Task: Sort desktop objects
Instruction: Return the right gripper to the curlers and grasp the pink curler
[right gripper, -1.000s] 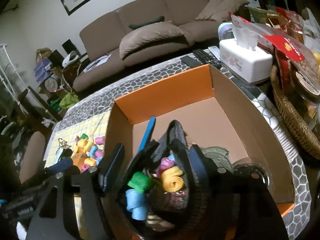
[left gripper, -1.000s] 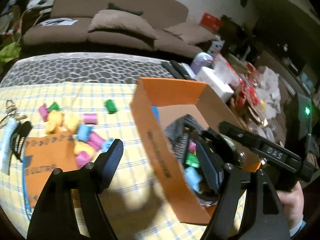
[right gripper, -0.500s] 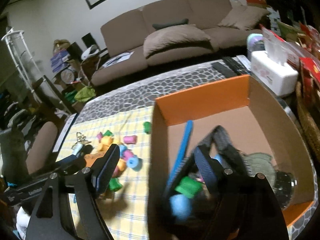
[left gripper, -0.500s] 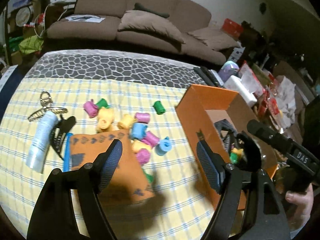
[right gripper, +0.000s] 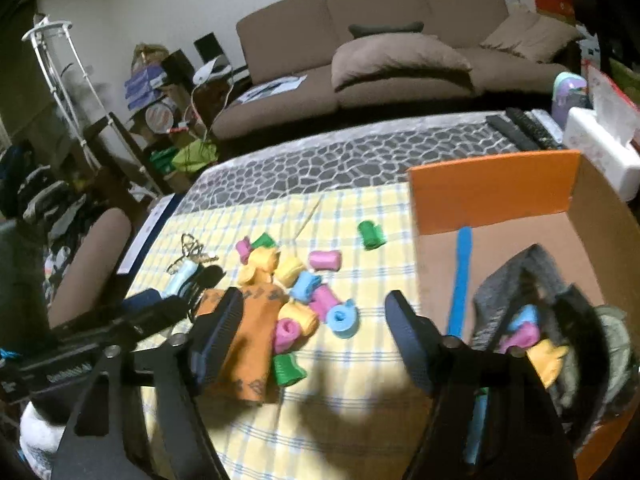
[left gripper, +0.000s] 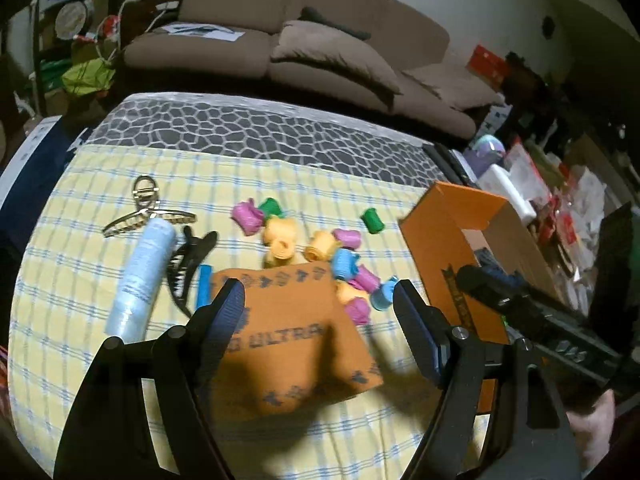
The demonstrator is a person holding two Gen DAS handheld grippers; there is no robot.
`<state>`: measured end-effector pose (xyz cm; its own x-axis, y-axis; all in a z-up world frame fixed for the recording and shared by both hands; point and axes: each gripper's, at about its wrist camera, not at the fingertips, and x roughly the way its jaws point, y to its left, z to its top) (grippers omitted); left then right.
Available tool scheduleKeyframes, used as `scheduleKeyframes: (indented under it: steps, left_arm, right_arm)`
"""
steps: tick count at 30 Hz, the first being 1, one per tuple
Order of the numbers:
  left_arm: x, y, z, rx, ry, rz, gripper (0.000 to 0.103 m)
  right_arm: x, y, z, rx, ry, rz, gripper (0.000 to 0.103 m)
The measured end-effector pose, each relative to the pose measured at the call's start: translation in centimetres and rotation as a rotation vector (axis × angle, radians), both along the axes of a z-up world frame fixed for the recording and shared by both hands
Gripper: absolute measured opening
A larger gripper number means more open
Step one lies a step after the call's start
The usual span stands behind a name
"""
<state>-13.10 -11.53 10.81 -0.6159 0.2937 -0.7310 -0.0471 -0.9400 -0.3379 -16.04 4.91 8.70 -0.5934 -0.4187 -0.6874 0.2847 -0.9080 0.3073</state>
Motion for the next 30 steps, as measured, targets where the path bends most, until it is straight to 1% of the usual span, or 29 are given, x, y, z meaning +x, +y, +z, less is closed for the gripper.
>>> scheduleKeyframes:
  steps: [1, 5, 7, 10, 13, 17, 24, 25, 27, 28, 30]
  left_arm:
    - [0.0, -0.5, 0.0, 0.005, -0.001, 0.007, 0.074]
    - [0.1, -1.9, 0.1, 0.027, -0.004, 0.028, 0.074]
    - [0.0, -2.2, 0.1, 0.034, -0.005, 0.029, 0.074]
    - [0.0, -2.4, 0.1, 0.037, -0.007, 0.028, 0.074]
    - [-0.1, -2.6, 0.0, 0.044, -0.012, 0.025, 0.074]
    - [-0.1, -2.9, -0.1, 0.052, -0.018, 0.024, 0.074]
    - [-0.3, -3.0, -0.3, 0.061, -0.025, 0.019, 0.074]
    - [-0.3, -3.0, -0.3, 0.061, -0.025, 0.018, 0.074]
    - [-0.3, -3.0, -0.4, 0.062, -0.027, 0.017, 0.074]
    - [-0.3, -3.0, -0.4, 0.063, -0.028, 0.018, 0.074]
    - [-0.4, -3.0, -0.4, 0.067, -0.029, 0.021, 0.074]
  right_arm:
    - [-0.2, -0.5, -0.4, -0.001, -0.013, 0.004, 0.064]
    - [-0.8, -2.1, -2.3, -0.035, -0.077, 0.009, 0.061]
    - [-1.2, -2.7, -3.4, -0.064, -0.121, 0.005, 0.057]
    - [-1.9, -3.0, -5.3, -0.116, -0.197, -0.024, 0.051]
    - [-2.5, -3.1, -6.9, -0.142, -0.247, -0.06, 0.049]
    - [-3.0, -3.0, -7.9, -0.152, -0.276, -0.083, 0.047]
    - [-3.5, -3.1, -9.4, -0.197, -0.314, -0.108, 0.04]
    - [-3.5, -3.1, -9.6, -0.203, -0.316, -0.108, 0.035]
    - [-3.6, -3.2, -9.7, -0.21, -0.315, -0.107, 0.029]
    - [-3.6, -3.2, -9.6, -0.21, -0.308, -0.104, 0.022]
    - [-3.7, -3.1, -9.3, -0.211, -0.293, -0.095, 0.021]
